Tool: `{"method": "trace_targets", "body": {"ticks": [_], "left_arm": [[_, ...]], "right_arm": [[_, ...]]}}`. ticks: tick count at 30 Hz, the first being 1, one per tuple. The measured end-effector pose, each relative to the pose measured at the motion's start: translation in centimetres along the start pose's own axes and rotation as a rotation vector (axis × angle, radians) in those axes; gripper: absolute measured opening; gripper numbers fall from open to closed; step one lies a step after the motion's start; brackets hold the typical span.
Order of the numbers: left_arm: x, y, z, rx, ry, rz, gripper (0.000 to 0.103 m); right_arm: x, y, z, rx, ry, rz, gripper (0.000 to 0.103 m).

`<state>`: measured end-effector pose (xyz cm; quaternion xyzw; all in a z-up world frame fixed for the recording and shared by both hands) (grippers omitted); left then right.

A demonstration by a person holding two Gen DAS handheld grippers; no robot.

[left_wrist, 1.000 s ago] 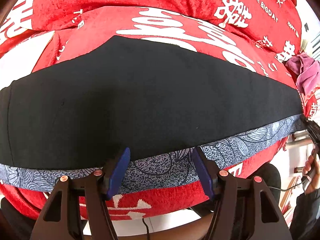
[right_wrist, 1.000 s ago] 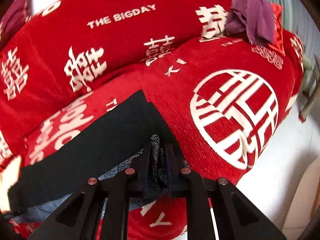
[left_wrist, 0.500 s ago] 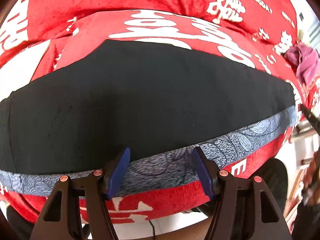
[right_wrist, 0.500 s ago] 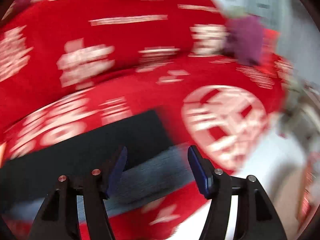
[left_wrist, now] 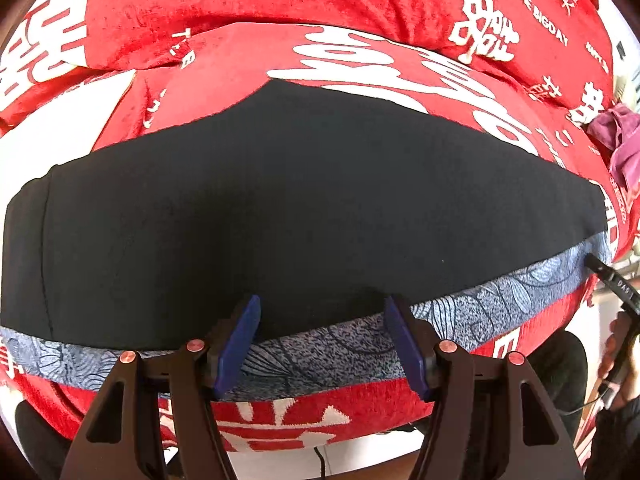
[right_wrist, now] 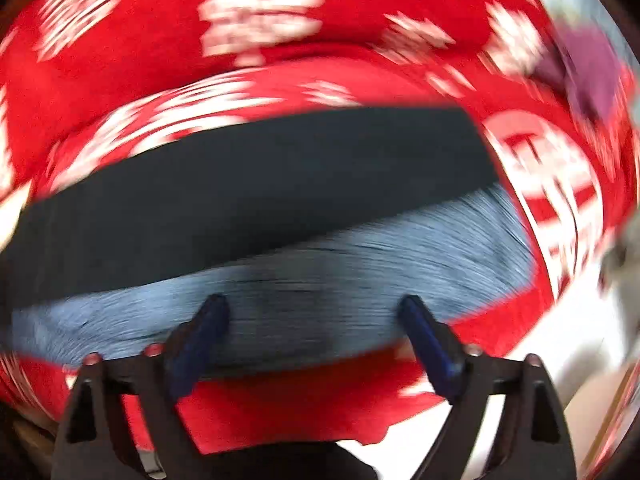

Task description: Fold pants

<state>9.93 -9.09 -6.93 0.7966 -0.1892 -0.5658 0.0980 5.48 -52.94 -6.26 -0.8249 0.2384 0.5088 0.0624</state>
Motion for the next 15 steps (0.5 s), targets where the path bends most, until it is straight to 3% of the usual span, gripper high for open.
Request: {"method": "trace_targets", "body": {"ticks": [3,5,6,8,10,13,15], "left_arm": [[-0.2,0.7,-1.3,0.017,0.019,0.003,0.066],[0.0,1.3,-2.9,0.024,0.031,0.013,0.066],[0.0,1.5,-3.7,0.028,0.039,0.017,0.066],[0.2,1.3,-5.8,0.012,0.064,-0.002,0.066],[0.8,0.1,-8.1,-0.047,0.083,-0.029,0.066],[2.5,-1.7,-10.7,-0.128,0.07,-0.012,0.066],[4.0,-3.6,-11.7,-0.174,0.033,-0.078,0.066]], "right_arm": [[-1.1,3.0,-1.3,0.065,0.072,0.144,0.092],[-1.8,3.2,-1.6,0.098,0.11,0.073,0.092],[-1.4,2.7,-1.7,0.092,0.089,0.049,0.092],[-0.5,1.0,-1.9,0.054,0.029,0.096,0.092],[-1.9,-1.5,-1.6,0.037,0.094,0.091,0.092],[-3.0,-6.3,-1.1,-0.033,0.141,0.064,0.093],[-2.3,-9.1,0.1,-0.106,0.136,0.068,0.093]]}}
Point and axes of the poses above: each gripper's, at about its wrist camera, not at the fingertips, and x roughly the way its jaws point, y to its right, z to its underside, the point moved 2 cm from there along x, roughly the way its jaws point, and after that the axes turned 14 degrees about z, right-handed, at the moved point
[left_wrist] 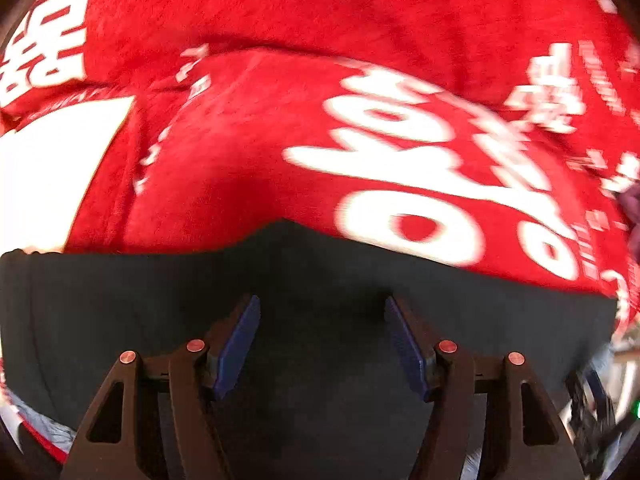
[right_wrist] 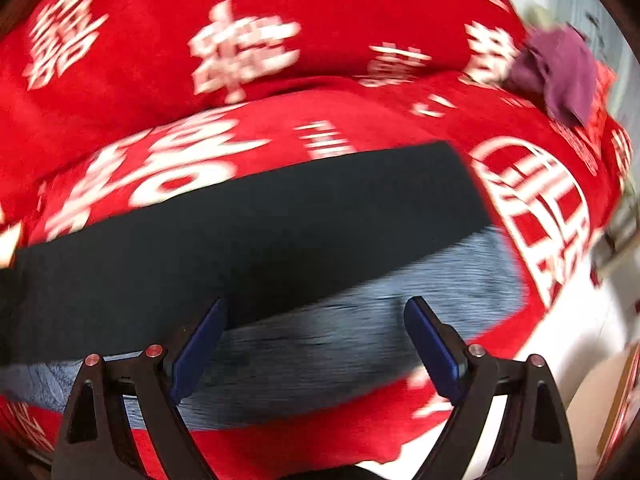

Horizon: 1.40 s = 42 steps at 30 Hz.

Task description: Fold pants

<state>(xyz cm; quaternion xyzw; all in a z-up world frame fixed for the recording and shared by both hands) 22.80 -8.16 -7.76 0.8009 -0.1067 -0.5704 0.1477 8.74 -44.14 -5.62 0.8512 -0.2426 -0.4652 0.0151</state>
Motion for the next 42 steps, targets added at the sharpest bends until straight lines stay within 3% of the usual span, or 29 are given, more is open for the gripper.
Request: {"method": "trace_targets", "body": {"ticks": [2,5,7,8,10,14,16,17,18,20,22,26,29,31,34,37,40,42], "left_arm": [[0.3,-1.4,-0.8,-0.027,0.006,0.019,0.066],[-1.2,-2.8,-1.3,-0.053,0.039,0.013,0.066],[-2.5,-4.3,-1.5,-0.106,0.086,0.0,0.066],[-3.0,-5.1,-1.5,-0.146,0.102,0.028,0.066],[-3.1,-6.5,-1.4,-0.21,0.095,0.047,0.066],[-1.1,-6.0,-1.7,-0.149,0.043,-0.045,0.066],[-0.3,-5.6,-2.1,-0.117,0.02,-0.126,0.079],[0.0,-5.9,-2.4,-0.133,0.003,-0.187,0.095],[0.1,-6.5,-2.6,-0.17,-0.014,-0.215,0.103],[-0.4,-7.2,-2.6,-0.248,-0.033,-0.167,0.102],[-2.2,-6.8,-2.3,-0.264,0.024,-0.094,0.102],[-3.6,-2.9,-0.1,-0.166,0.069,0.005,0.102],[-2.5,0.9,1.3,-0.035,0.057,0.04,0.102],[-1.4,3.2,0.9,0.034,0.038,0.023,0.102],[0.1,5.2,-0.1,0.065,0.025,0.0,0.102],[2.9,5.2,-0.3,0.05,-0.058,-0.142,0.102],[2.9,4.5,0.2,0.036,-0.04,-0.098,0.103],[2.7,4.1,0.3,0.06,-0.04,-0.094,0.103]], "right_arm": [[-0.3,-0.6,0.4,-0.005,0.027,0.029,0.096],[0.6,1.0,0.5,0.069,-0.024,-0.036,0.102],[0.4,1.2,0.5,0.072,-0.027,-0.046,0.102],[0.3,1.0,0.4,0.061,-0.027,-0.031,0.102],[0.4,0.8,0.2,0.053,-0.026,-0.016,0.102],[0.4,0.9,0.1,0.063,-0.029,-0.022,0.103],[0.6,0.7,0.1,0.064,-0.029,-0.02,0.103],[0.8,0.6,0.0,0.064,-0.03,-0.02,0.103],[1.0,0.4,-0.2,0.064,-0.03,-0.019,0.103],[1.0,0.4,-0.2,0.063,-0.031,-0.019,0.103],[1.0,0.4,-0.1,0.064,-0.031,-0.018,0.103],[0.1,0.0,-0.5,0.071,-0.037,0.005,0.103],[-2.9,-3.0,-1.5,0.064,0.051,-0.132,0.103],[-4.2,-7.2,-2.5,-0.057,0.097,-0.166,0.103],[-3.9,-11.5,-3.9,-0.142,0.115,-0.131,0.103],[-2.5,-14.1,-5.7,-0.146,0.091,-0.14,0.103],[-0.3,-15.9,-6.1,-0.243,0.043,-0.117,0.103],[0.6,-14.4,-6.1,-0.25,0.066,-0.093,0.103]]}}
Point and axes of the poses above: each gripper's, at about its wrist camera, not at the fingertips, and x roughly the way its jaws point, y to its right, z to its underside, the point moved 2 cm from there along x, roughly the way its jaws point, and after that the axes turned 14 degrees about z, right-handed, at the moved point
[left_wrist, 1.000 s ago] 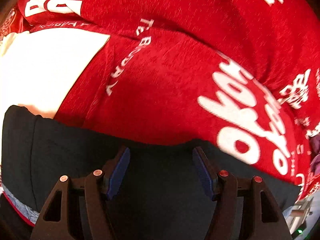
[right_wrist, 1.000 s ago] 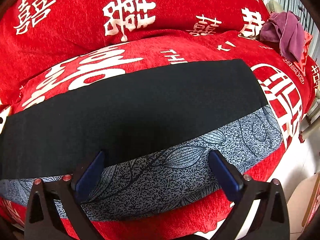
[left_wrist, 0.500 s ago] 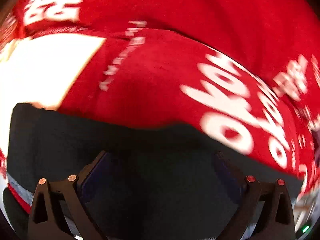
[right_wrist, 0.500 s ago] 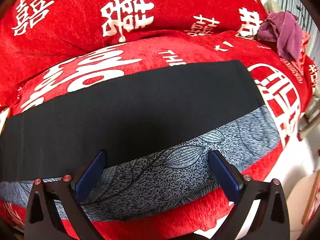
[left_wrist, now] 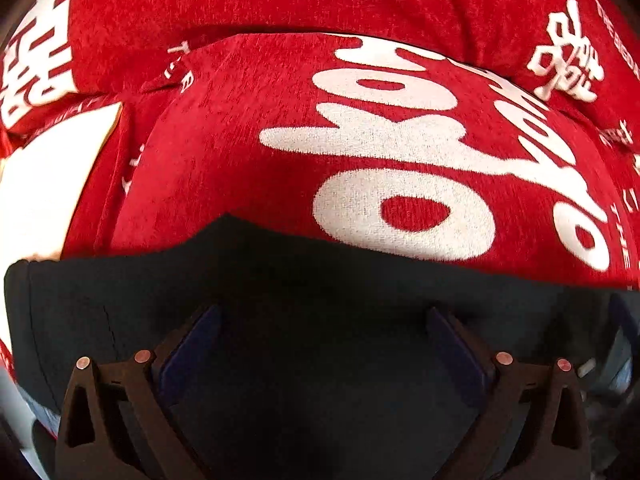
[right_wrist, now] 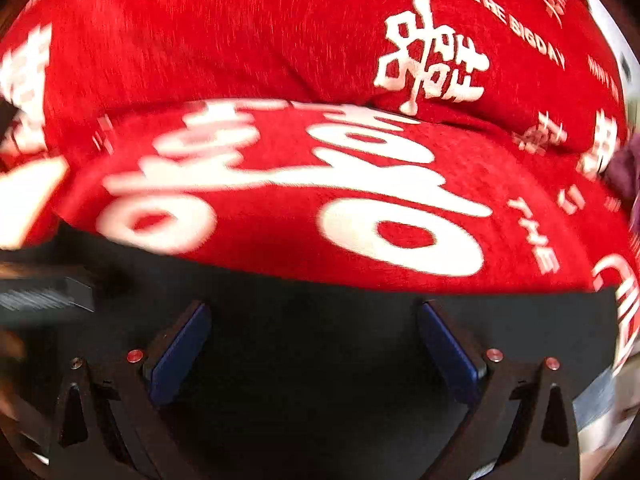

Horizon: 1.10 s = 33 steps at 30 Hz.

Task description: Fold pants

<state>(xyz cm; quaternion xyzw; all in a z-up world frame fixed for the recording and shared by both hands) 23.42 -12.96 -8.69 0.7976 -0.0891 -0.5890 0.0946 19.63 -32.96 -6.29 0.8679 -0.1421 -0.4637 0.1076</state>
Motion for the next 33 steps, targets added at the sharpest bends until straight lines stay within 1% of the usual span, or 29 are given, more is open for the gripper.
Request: {"method": "trace_targets", "body": {"ticks": [2,4,5,7,8,10,12,13,14,15,16,17,18,19,20,21,22,23,24,25,26,27,28,29,30,31,33], "left_arm": [[-0.1,-0.7,-0.1,-0.018,0.004,0.013,0.103],[0.1,-0.6,-0.1,-0.021,0.001,0.002,0.103],[0.1,-0.5,-0.1,-0.017,0.003,-0.01,0.103],[0.2,-0.7,0.1,-0.016,0.011,-0.007,0.103],[0.2,-0.8,0.2,-0.011,0.016,0.003,0.103],[0.2,-1.0,0.2,0.007,0.017,0.014,0.103],[-0.7,-1.7,0.8,0.005,0.02,-0.023,0.103],[-1.5,-2.3,1.3,-0.008,0.036,-0.036,0.103],[-2.6,-2.9,2.1,-0.015,0.064,-0.016,0.103],[-3.5,-3.6,3.1,-0.009,0.088,0.013,0.103],[-3.9,-4.3,3.9,-0.009,0.097,0.011,0.103],[-3.8,-5.2,4.8,-0.017,0.092,-0.012,0.103],[-3.4,-5.9,5.6,-0.017,0.072,-0.026,0.103],[-3.3,-6.2,6.1,0.01,0.088,-0.023,0.103],[-3.7,-6.2,6.4,0.048,0.112,-0.031,0.103],[-3.9,-6.3,6.7,0.066,0.106,-0.034,0.103],[-4.0,-6.7,6.9,0.068,0.103,-0.029,0.103],[-4.4,-7.3,7.1,0.066,0.102,-0.033,0.103],[-4.9,-8.3,7.4,0.062,0.104,-0.046,0.103],[-5.5,-9.5,7.8,0.053,0.108,-0.049,0.103],[-5.8,-10.5,8.0,0.043,0.108,-0.044,0.103],[-6.3,-12.0,8.6,0.02,0.105,-0.044,0.103],[-6.7,-13.9,9.4,-0.016,0.104,-0.036,0.103],[-7.0,-15.0,9.8,-0.043,0.107,0.0,0.103],[-7.5,-16.2,10.3,-0.083,0.112,0.036,0.103],[-8.1,-17.4,10.8,-0.123,0.115,0.031,0.103],[-9.4,-18.4,11.3,-0.155,0.147,0.034,0.103]], "right_arm": [[1.0,3.8,0.6,0.092,-0.032,0.024,0.103],[2.0,7.8,1.3,0.18,-0.064,0.064,0.102],[2.5,10.0,1.8,0.213,-0.079,0.102,0.103],[3.2,12.9,2.6,0.258,-0.102,0.126,0.103],[3.7,15.0,3.2,0.286,-0.115,0.138,0.103],[4.3,18.0,3.9,0.323,-0.131,0.146,0.103],[4.6,20.2,4.5,0.354,-0.143,0.144,0.103],[4.8,20.9,4.6,0.37,-0.156,0.138,0.102],[4.6,21.2,4.6,0.376,-0.171,0.147,0.102],[3.8,21.1,4.5,0.374,-0.193,0.198,0.103],[3.0,20.4,4.3,0.366,-0.191,0.206,0.103],[1.4,19.1,4.2,0.346,-0.163,0.162,0.103],[-0.1,17.3,4.2,0.319,-0.131,0.1,0.103],[-2.0,14.4,4.4,0.276,-0.099,0.037,0.103],[-3.0,12.2,4.5,0.24,-0.079,0.001,0.103],[-4.4,8.7,4.8,0.164,-0.049,-0.055,0.103],[-5.2,5.8,5.1,0.09,-0.03,-0.081,0.103],[-5.7,3.2,5.7,0.013,-0.016,-0.084,0.103],[-5.8,1.6,6.2,-0.035,-0.013,-0.072,0.103],[-5.2,0.2,7.1,-0.087,-0.032,-0.047,0.103],[-4.8,0.1,7.7,-0.081,-0.045,-0.048,0.102],[-4.7,1.0,7.9,-0.022,-0.035,-0.093,0.102],[-4.5,2.2,8.0,0.018,-0.047,-0.098,0.102],[-4.3,2.9,8.0,0.019,-0.049,-0.08,0.102],[-4.2,3.6,8.1,0.016,-0.048,-0.079,0.102],[-4.2,3.8,8.2,0.013,-0.05,-0.092,0.102],[-4.1,3.8,8.3,-0.004,-0.042,-0.09,0.102]]}}
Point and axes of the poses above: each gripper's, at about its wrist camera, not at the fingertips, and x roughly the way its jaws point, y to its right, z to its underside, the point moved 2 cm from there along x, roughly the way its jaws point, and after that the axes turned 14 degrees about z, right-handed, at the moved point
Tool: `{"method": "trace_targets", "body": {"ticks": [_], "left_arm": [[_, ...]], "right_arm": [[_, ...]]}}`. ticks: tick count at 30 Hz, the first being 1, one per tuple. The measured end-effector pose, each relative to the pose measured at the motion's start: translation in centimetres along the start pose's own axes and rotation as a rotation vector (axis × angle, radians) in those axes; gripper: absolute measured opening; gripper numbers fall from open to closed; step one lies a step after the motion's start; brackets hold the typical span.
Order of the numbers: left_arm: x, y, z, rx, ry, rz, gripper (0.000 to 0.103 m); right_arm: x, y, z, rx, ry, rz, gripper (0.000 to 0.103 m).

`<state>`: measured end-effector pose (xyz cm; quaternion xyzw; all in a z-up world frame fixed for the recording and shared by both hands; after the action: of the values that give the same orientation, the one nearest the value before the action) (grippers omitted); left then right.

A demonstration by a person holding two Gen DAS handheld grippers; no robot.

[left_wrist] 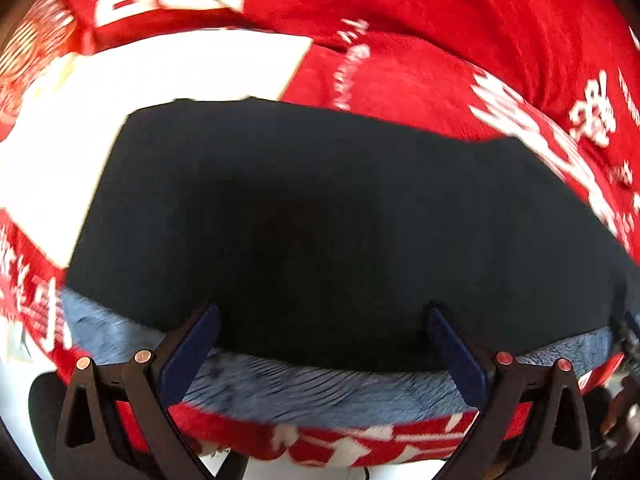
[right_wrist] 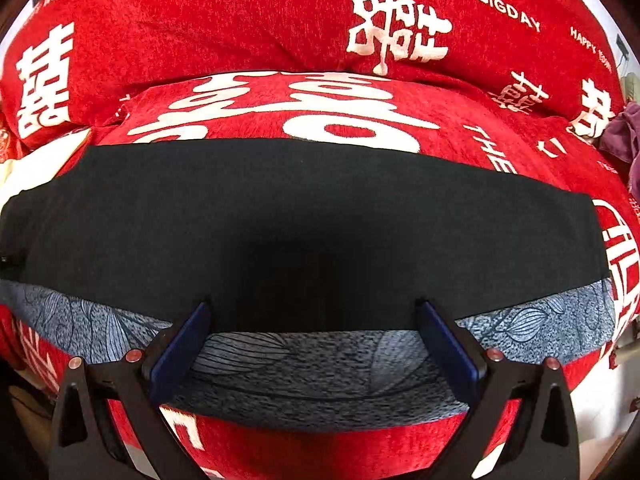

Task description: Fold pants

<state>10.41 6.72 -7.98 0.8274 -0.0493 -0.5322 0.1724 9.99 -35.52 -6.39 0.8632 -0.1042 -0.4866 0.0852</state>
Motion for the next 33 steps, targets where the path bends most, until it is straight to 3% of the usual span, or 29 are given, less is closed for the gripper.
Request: {"method": "trace_targets", "body": {"ticks": [5,8,11,13,17,19,22,28,33], "left_arm": [[-2.6,-2.4,-2.7,-0.024,0.125,-0.051,0.103],[0.6,-5.4,-2.8,-0.079,-0.018,-0.178,0.103],[0.4,-4.0,-1.3,0.028,0.006,-0.23,0.103],[-0.3,-3.6,-0.8,0.016,0.016,-0.211,0.103],[-1.0,-2.5,0.5,-0.004,0.034,-0.099,0.103],[0.4,-3.1,1.1,-0.022,0.001,-0.099,0.103],[0.1,-2.1,1.0,0.007,0.014,-0.128,0.103],[-0.5,-1.6,1.5,-0.014,0.01,-0.076,0.103],[-0.3,-1.4,2.3,-0.025,-0.007,-0.09,0.103]], "right_arm": [[0.1,0.2,0.2,0.014,0.024,-0.002,0.103],[0.4,0.0,0.2,0.011,0.026,-0.001,0.103],[0.3,-0.2,0.2,0.01,0.027,0.003,0.103],[0.3,-0.2,0.1,0.011,0.028,0.006,0.103],[0.3,-0.2,0.1,0.011,0.028,0.009,0.103],[0.3,-0.1,0.1,0.01,0.027,0.009,0.103],[0.2,-0.2,0.1,0.009,0.027,0.011,0.103],[0.3,-0.1,0.1,0.008,0.025,0.009,0.103],[0.4,-0.1,0.1,0.007,0.022,0.009,0.103]]}}
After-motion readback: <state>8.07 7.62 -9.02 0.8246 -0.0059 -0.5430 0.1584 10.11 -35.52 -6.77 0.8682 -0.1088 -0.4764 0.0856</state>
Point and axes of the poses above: each gripper's, at about its wrist camera, not at the fingertips, and x roughly the way its jaws point, y to its right, z to its underside, the point moved 2 cm from there along x, roughly the way its jaws point, and after that the axes turned 14 degrees about z, right-handed, at the moved point
